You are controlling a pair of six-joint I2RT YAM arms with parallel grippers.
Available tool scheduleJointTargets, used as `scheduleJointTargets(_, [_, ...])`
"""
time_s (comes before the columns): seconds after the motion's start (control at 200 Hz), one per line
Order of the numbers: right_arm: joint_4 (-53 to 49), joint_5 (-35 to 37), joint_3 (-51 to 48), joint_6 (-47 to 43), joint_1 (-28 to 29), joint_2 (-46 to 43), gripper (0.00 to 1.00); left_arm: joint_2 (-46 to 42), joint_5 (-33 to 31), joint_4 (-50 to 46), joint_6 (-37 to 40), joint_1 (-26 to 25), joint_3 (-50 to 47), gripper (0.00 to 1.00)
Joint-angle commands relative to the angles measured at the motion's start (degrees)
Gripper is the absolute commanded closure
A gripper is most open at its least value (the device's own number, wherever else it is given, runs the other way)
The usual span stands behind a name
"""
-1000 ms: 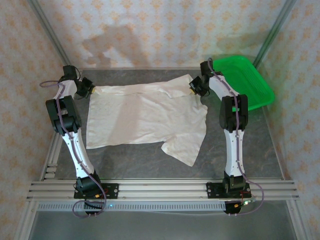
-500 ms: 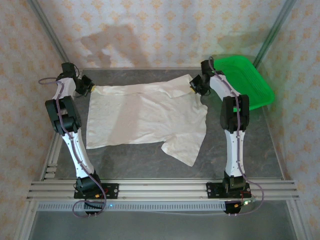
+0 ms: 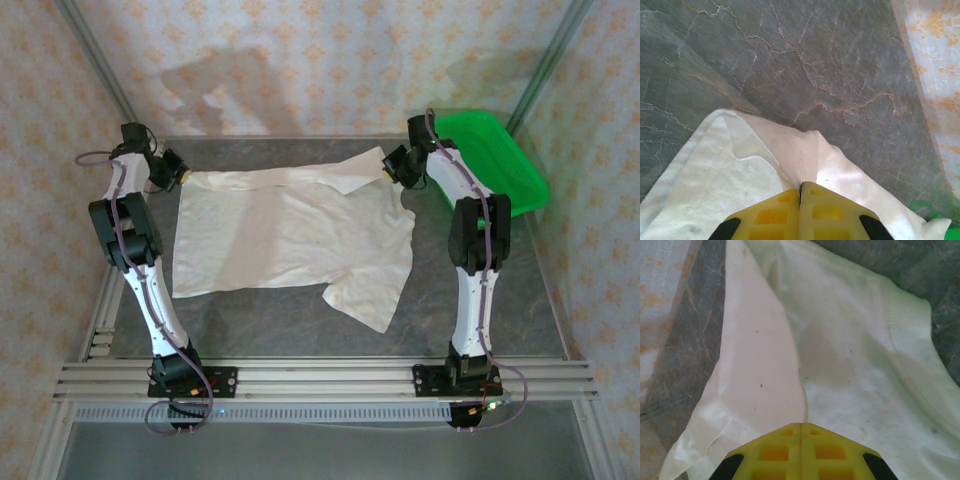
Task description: Fold and stack the t-shirts
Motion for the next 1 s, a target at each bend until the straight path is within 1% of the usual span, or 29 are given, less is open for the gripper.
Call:
scheduleJointTargets(0.0, [0.36, 0.35, -1.25, 0.65, -0.38, -4.29, 1.0, -4.39, 1.39, -2.19, 2.21, 0.8, -0.58, 1.0])
scheduleJointTargets(0.19, [1.3, 0.17, -3.54, 2.02, -0.32, -7.37, 1.0, -5.31, 2.16, -2.8, 2.9, 0.98, -0.46, 1.0])
scheduleJointTargets(0.39, [0.34, -0.12, -2.93, 2.01, -0.43, -9.61, 1.0, -6.66, 2.42, -3.06, 2.99, 1.3, -0.13, 1.0])
scheduleJointTargets(0.876, [-0.13, -1.63, -5.52, 2.52, -2.04, -14.31, 1.0, -8.95, 3.3, -5.85, 4.48, 2.72, -0.44, 1.0])
scheduleJointTargets(0.896, [-0.27, -1.72, -5.59, 2.55, -2.03, -14.41, 1.0, -9.02, 3.26, -6.04, 5.98, 2.67, -0.45, 1.0])
scheduleJointTargets(0.996, [0.25, -2.37, -7.26, 3.05, -1.95, -15.44, 1.0, -9.23, 3.13, -6.49, 6.5, 2.81, -0.82, 1.0])
